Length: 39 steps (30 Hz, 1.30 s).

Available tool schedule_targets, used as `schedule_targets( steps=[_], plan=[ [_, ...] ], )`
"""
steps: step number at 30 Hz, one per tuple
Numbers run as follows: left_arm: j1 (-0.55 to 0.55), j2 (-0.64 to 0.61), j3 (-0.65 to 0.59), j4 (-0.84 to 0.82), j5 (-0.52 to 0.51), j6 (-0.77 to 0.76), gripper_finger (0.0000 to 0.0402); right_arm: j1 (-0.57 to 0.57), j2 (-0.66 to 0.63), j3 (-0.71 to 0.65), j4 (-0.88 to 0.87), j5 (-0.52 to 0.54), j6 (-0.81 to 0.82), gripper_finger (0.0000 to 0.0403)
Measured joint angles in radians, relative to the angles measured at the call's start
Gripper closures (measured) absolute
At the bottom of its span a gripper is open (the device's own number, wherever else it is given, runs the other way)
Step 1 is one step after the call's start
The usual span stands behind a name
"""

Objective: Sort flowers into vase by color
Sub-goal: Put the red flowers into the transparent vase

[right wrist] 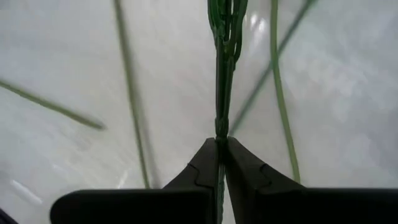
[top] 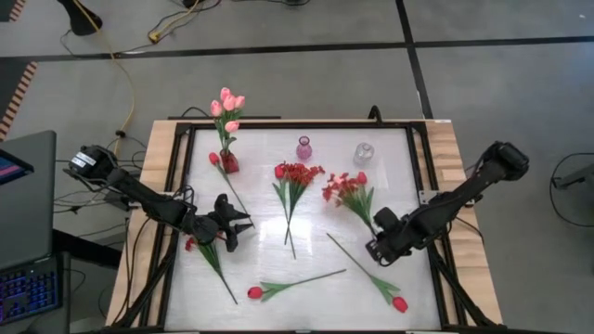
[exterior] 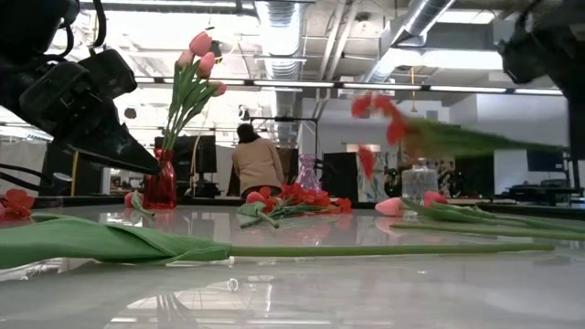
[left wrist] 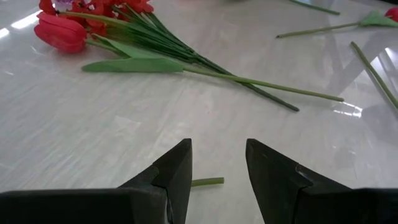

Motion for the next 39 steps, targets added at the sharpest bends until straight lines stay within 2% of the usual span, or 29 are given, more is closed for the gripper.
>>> schedule_targets(
  steps=[3,11,16,18,20,23,26,29,33,36,39],
  plan=[
    [0.000,0.000,0.000,0.000,0.001,0.000,0.0263,0.000,-0.035,0.011,-0.006,0.113,-0.052,0.0356],
    [0.000,0.000,0.000,0.000,0.001,0.000,0.0263,-0.036,-0.169,0.017,-0.002,0.516,-0.308,0.0356],
    [0.000,0.000,0.000,0.000,-0.002,-0.003,0.0263,-0.120,-0.273,0.017,0.014,0.798,-0.505,0.0356],
    [0.000,0.000,0.000,0.000,-0.003,-0.006,0.0263,-0.174,-0.306,0.017,0.024,0.875,-0.587,0.0356],
    [0.000,0.000,0.000,0.000,-0.004,-0.013,0.0263,-0.237,-0.336,0.017,0.040,0.907,-0.674,0.0358],
    [0.000,0.000,0.000,0.000,-0.021,-0.029,0.0263,-0.349,-0.371,0.017,0.071,0.908,-0.789,0.0361],
    [0.000,0.000,0.000,0.000,-0.054,-0.033,0.0263,-0.485,-0.396,0.017,0.132,0.817,-0.942,0.0365],
    [0.001,0.000,0.000,0.008,-0.104,-0.034,0.0263,-0.646,-0.410,0.007,0.277,0.630,-1.143,0.0370],
    [0.013,0.000,0.000,0.034,-0.139,-0.020,0.0263,-0.858,-0.424,-0.088,0.628,0.325,-1.383,0.0372],
    [0.031,0.000,0.000,0.034,-0.132,-0.033,0.0263,-0.991,-0.424,-0.175,0.818,0.172,-1.414,0.0373],
    [0.035,0.000,0.000,0.034,-0.108,-0.046,0.0263,-1.074,-0.416,-0.268,0.980,0.102,-1.428,0.0373]
  ],
)
